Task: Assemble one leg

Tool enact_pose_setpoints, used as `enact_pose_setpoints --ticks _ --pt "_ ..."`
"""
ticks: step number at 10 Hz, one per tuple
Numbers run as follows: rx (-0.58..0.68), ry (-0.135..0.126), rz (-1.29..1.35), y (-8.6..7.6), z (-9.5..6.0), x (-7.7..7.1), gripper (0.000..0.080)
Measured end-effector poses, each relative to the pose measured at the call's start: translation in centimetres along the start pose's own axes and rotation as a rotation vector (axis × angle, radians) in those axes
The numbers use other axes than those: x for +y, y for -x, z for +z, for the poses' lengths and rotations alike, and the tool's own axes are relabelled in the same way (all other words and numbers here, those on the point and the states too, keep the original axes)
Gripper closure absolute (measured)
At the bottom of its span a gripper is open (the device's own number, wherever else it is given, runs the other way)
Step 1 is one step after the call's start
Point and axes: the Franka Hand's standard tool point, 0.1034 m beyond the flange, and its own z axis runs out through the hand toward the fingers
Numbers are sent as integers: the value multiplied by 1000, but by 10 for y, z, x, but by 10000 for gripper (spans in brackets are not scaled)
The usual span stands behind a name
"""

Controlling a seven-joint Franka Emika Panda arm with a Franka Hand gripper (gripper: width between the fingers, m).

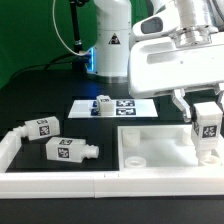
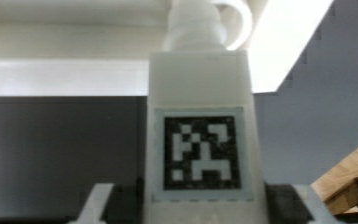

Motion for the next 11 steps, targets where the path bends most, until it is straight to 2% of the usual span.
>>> enact_pose_setpoints --ticks 4,9,11 --pt "-4 -9 -6 3 7 -8 512" --pt "2 -4 -9 10 11 -10 512" --pt "-5 1 -15 20 10 -12 512"
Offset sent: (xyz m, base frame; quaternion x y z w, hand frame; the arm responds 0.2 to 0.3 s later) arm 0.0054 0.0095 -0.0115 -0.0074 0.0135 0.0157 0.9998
